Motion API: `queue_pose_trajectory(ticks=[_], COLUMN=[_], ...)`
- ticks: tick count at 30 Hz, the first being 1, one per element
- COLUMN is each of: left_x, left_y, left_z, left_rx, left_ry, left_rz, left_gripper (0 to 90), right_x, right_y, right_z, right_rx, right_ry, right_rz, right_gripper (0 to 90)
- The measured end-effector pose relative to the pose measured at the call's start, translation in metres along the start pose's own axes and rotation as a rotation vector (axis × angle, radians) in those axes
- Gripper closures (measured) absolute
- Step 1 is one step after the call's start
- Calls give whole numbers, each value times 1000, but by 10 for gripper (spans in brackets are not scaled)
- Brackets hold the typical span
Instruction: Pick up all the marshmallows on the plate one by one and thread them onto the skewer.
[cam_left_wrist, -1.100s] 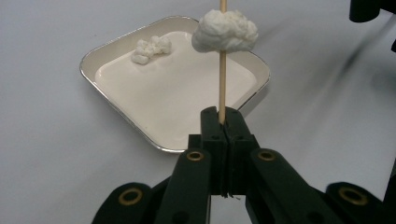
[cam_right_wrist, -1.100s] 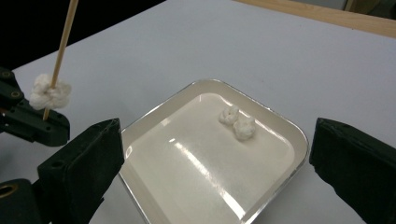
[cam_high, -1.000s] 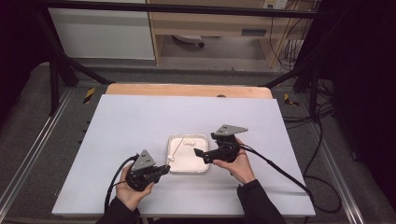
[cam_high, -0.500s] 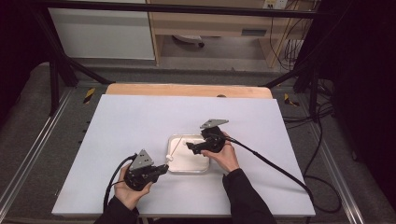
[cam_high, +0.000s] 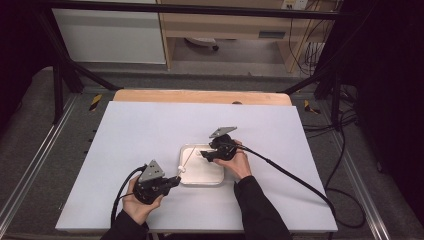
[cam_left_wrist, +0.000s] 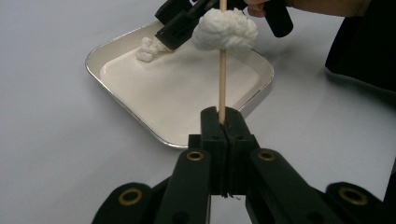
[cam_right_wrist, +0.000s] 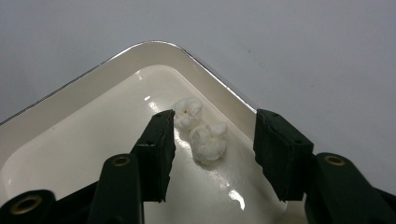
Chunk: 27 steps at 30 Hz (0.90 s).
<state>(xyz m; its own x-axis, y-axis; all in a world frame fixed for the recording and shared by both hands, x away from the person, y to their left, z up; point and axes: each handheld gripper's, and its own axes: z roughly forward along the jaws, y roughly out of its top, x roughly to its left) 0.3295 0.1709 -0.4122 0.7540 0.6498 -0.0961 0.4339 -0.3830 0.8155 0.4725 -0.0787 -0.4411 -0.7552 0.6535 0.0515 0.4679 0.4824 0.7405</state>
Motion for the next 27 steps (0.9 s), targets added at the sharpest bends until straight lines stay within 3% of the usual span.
queue_pose_trajectory(ticks=[15,24,27], left_x=[0,0,1], left_y=[0,0,0], left_z=[0,0,0], left_rx=[-1,0,1], left_ry=[-5,-5,-6], left_rz=[-3,-2,-2], left_gripper=[886,886,886], right_x=[-1,-1,1], right_y=[-4,-3,-1], right_z=[9,6,0], right_rx=[16,18,3], right_ry=[8,0,17], right_rz=[-10,-3,-1], right_gripper=[693,745,750])
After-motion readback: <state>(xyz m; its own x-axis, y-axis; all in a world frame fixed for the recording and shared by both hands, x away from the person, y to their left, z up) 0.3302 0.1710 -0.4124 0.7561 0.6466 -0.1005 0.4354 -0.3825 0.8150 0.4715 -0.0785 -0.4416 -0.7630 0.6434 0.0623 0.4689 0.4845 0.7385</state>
